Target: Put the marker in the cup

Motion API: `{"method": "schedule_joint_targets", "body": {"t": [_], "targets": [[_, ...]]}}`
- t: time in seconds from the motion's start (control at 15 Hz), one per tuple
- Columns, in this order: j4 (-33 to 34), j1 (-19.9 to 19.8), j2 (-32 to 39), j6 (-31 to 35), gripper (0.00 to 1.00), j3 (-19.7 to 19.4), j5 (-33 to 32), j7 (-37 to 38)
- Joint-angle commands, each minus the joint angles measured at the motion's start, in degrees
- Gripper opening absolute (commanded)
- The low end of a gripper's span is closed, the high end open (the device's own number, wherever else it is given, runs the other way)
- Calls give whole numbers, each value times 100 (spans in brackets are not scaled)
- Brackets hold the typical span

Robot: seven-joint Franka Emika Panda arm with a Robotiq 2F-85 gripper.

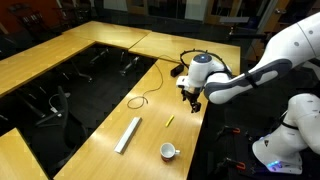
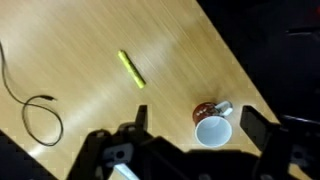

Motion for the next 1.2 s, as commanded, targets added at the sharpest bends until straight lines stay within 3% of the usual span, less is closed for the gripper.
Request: {"method": "schedule_joint_targets", "body": {"t": [0.0, 0.13, 0.47, 0.87, 1.13], "targets": [[398, -109, 683, -61, 100, 54, 417, -650], [618, -270, 1229, 179, 100, 113, 488, -1314], [1663, -947, 2870, 736, 100, 573, 386, -2108], [3112, -1366, 4414, 699, 100, 994, -54, -2207], [3653, -1410, 5084, 584, 100, 1021, -496, -2299]]}}
